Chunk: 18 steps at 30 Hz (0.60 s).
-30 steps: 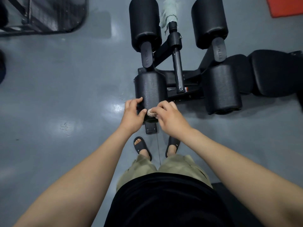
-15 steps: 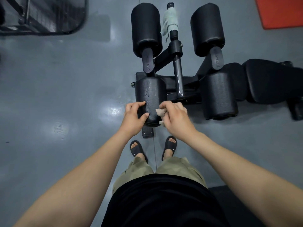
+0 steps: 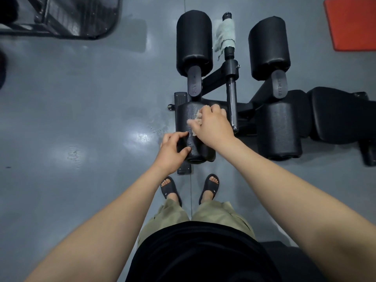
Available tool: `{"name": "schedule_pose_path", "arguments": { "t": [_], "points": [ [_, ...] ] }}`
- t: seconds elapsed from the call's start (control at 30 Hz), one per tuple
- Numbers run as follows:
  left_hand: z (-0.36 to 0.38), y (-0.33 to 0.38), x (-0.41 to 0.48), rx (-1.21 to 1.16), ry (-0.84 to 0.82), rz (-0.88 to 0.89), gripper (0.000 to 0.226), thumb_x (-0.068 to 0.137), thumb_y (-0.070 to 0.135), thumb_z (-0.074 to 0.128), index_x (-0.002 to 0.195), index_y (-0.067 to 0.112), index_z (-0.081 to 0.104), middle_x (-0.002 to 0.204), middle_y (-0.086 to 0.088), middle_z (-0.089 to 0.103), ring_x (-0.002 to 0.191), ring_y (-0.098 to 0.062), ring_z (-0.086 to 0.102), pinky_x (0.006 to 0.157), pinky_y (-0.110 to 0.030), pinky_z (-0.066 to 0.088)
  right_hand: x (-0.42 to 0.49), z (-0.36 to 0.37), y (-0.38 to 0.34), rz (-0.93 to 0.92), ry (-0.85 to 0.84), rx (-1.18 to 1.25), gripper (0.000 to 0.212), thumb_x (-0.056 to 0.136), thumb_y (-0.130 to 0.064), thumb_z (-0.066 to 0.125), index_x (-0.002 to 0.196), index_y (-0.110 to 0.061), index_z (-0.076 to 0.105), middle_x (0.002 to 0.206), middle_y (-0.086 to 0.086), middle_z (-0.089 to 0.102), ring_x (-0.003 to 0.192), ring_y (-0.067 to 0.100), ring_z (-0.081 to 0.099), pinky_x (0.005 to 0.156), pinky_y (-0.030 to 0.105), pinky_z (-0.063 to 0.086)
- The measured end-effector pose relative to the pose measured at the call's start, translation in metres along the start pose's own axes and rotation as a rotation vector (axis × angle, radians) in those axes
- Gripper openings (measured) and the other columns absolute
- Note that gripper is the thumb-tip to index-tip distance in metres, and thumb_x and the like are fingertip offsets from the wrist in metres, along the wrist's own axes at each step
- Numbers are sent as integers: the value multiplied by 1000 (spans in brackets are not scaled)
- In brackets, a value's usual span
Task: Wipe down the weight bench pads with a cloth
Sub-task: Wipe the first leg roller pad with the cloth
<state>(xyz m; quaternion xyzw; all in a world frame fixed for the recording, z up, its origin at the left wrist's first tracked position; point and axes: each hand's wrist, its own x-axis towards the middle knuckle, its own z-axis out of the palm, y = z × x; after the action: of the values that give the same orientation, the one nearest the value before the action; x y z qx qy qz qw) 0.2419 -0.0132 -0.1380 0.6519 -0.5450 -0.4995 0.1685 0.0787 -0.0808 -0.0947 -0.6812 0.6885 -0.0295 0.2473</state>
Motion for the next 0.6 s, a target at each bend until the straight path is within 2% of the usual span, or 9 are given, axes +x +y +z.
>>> {"name": "schedule_pose_path", "arguments": {
  "t": [0.03,0.13,0.27,0.37,0.43,0.5,0.53,0.6],
  "points": [
    [-1,-1,0,-1,3,2,47,93,23,70,136,34,54,126,4,38,127,-22,49,117,-40,37,0,1,0,-10,-15,-60,46,95,-43,60,128,-13,49,128,15,46,116,40,44,95,46,46],
    [-2,-3,1,-15,-10,5,47,93,24,72,133,39,54,126,5,38,126,-21,49,116,-39,38,2,-3,1,5,-77,9,33,93,-16,56,125,-19,47,120,13,43,102,40,51,87,41,48],
    [-3,-2,0,-40,-19,2,47,93,22,71,129,46,51,126,4,38,126,-20,48,116,-38,38,22,-12,-1,-47,10,103,40,87,0,48,123,-18,48,117,15,50,96,38,56,87,43,51],
    [-5,-1,-3,-72,-30,1,55,94,12,67,139,37,50,130,2,37,127,-18,47,118,-34,35,43,-18,1,-97,57,90,53,86,4,50,135,-16,48,126,15,55,108,37,54,91,40,45],
    [-5,1,-5,-83,-24,-15,63,95,6,65,148,30,42,136,-2,36,127,-16,46,114,-24,34,54,-14,3,-106,46,42,54,88,4,49,138,-17,51,127,13,54,114,36,49,94,37,41],
    [-3,3,-6,-77,-4,-55,67,95,6,66,153,18,36,142,-8,34,126,-16,46,106,-13,32,60,-8,3,-143,20,17,50,89,3,46,133,-17,58,124,10,53,112,35,47,95,32,40],
    [-2,4,-5,-60,-1,-74,67,95,8,66,154,14,35,144,-9,34,128,-17,46,105,-13,31,60,-5,2,-170,10,5,47,89,2,45,128,-17,62,121,9,53,109,35,46,93,31,40],
    [0,4,-5,-16,-8,-84,66,96,11,65,155,12,34,145,-10,33,133,-21,45,114,-22,31,60,-3,2,-229,0,-12,43,89,3,46,121,-16,66,118,6,55,103,32,46,87,27,39]
  ]
}}
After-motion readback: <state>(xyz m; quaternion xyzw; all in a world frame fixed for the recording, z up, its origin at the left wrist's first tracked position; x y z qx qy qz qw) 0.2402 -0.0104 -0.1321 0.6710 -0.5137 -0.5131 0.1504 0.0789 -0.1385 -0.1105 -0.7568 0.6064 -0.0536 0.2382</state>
